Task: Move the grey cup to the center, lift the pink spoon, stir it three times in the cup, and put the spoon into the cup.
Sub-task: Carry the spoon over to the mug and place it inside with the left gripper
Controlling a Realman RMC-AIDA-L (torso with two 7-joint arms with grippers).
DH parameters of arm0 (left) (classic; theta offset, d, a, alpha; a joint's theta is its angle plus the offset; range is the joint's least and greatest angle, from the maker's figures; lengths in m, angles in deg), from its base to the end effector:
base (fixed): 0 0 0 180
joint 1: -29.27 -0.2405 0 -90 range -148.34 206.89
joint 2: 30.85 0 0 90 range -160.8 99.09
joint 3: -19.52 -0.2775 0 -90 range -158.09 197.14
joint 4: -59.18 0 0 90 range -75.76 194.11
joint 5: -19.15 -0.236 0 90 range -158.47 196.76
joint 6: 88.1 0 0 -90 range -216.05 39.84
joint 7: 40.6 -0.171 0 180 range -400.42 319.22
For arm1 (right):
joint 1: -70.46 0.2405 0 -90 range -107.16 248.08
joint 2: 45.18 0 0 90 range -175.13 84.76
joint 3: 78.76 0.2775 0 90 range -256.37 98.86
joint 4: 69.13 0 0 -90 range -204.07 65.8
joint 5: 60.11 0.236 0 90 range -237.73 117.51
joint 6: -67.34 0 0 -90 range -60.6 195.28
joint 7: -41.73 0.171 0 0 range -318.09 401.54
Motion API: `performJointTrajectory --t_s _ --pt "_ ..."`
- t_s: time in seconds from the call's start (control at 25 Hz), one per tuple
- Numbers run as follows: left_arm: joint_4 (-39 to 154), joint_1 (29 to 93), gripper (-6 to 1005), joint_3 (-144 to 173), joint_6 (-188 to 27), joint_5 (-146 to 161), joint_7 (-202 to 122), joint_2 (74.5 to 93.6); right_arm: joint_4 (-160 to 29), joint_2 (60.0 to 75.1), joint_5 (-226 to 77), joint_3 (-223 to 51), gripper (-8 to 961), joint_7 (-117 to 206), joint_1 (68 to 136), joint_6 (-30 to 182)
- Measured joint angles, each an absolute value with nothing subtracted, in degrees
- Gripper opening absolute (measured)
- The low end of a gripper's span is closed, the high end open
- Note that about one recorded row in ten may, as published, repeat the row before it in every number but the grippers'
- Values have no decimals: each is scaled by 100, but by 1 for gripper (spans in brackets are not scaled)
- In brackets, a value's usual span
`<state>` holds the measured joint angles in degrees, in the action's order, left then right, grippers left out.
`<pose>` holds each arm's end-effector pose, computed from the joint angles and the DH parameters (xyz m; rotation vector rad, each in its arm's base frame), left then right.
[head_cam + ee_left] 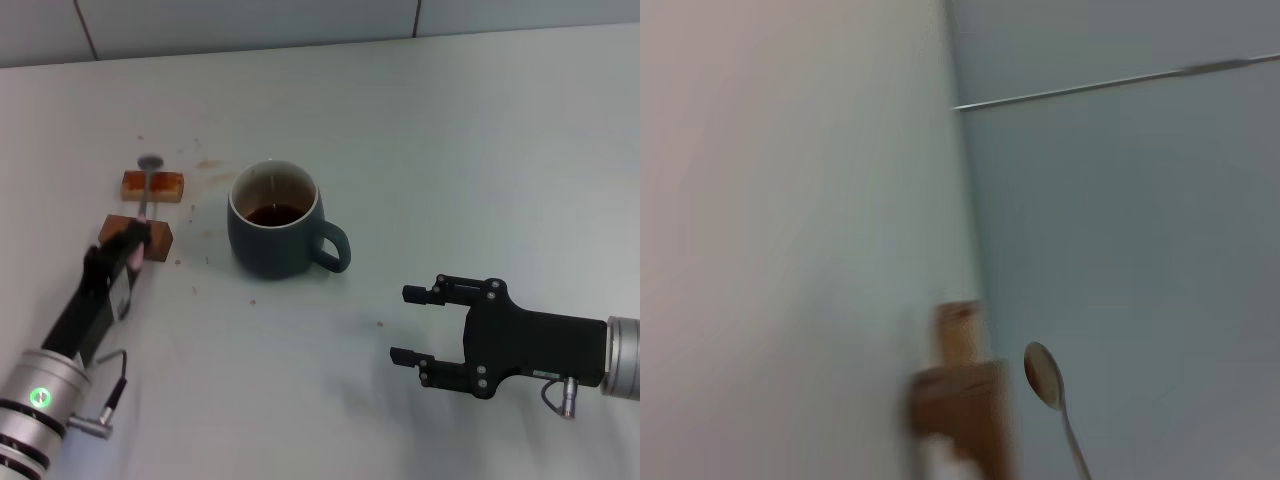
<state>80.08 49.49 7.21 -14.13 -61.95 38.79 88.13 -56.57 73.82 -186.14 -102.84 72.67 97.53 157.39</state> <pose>-0.3532 0.2816 -0.1229 -1.1380 -1.9030 -1.5164 0.3209 0.2843 -0.1030 -2.7229 0.0845 0.7660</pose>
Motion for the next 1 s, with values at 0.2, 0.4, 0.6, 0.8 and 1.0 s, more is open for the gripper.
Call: performJointTrajectory --t_s 0.2,0.4,0.6,0.8,1.0 --pt "7540 5260 134 687 -373 -6454 3603 8791 -5660 7382 -18614 -10284 667 7267 9753 15734" --pt "6277 5828 135 665 526 -7167 3494 8765 -5647 7386 -18590 -10277 667 7246 9736 15741" --pt "4389 6311 135 334 1071 -7511 4104 8733 -5646 7390 -18537 -10205 667 7232 9711 15731" --pt "2102 6439 136 -875 1085 -7540 4568 8633 -5695 7406 -18532 -9924 667 7219 9656 15725" --pt "289 6342 136 -1740 1189 -7730 4801 8341 -5737 7410 -18526 -9654 667 7205 9570 15678"
